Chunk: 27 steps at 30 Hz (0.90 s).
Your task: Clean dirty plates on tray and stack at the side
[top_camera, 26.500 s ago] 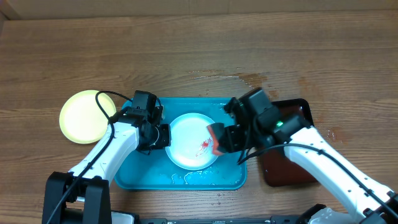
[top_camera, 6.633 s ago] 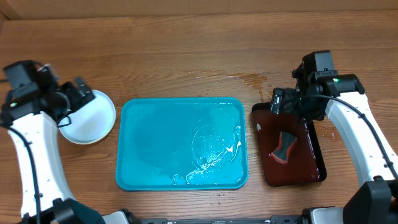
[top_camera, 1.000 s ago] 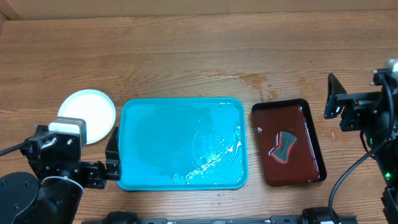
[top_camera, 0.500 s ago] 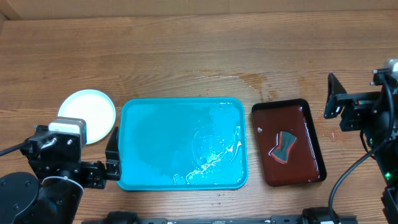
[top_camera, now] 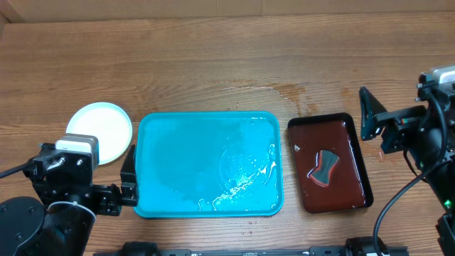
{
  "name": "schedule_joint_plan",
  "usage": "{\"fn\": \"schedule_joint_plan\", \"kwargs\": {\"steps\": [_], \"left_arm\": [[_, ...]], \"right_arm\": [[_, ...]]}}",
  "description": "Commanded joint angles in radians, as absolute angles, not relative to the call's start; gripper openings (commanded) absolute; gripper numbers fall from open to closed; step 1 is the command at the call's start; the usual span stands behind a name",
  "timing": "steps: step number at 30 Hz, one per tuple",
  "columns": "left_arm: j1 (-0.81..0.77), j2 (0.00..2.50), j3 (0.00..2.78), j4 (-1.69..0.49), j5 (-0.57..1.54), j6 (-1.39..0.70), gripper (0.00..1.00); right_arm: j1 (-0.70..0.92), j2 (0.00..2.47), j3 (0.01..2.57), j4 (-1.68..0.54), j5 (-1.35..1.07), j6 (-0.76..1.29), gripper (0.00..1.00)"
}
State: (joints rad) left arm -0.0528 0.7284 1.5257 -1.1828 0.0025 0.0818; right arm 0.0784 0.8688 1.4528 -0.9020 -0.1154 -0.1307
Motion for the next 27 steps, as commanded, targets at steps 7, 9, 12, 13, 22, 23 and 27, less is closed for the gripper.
{"fn": "schedule_joint_plan", "kwargs": {"steps": [7, 9, 12, 13, 22, 23, 27], "left_arm": [[-0.056, 0.73, 1.528, -1.182, -0.011, 0.09, 1.0], [-0.056, 0.73, 1.528, -1.182, -0.011, 0.09, 1.0], [-0.056, 0.73, 1.528, -1.182, -0.011, 0.09, 1.0], [-0.056, 0.73, 1.528, -1.182, -0.011, 0.09, 1.0], [-0.056, 0.73, 1.529, -1.182, -0.011, 0.09, 1.0], [-0.056, 0.73, 1.528, -1.182, -0.011, 0.09, 1.0], [-0.056, 0.73, 1.528, -1.182, -0.011, 0.09, 1.0]], "right_arm": [[0.078, 0.867, 1.475, -0.899, -0.18, -0.128, 1.0], [0.078, 0.867, 1.475, -0.899, -0.205, -0.128, 1.0], [0.078, 0.867, 1.475, -0.914, -0.218, -0.127, 1.0], [0.078, 0.867, 1.475, -0.918, -0.235, -0.127, 1.0], [0.078, 0.867, 1.475, -0.945, -0.303, -0.132, 1.0], [0.078, 0.867, 1.475, -0.944, -0.296, -0.132, 1.0], [0.078, 0.867, 1.475, -0.945, -0.29, -0.132, 1.0]]}}
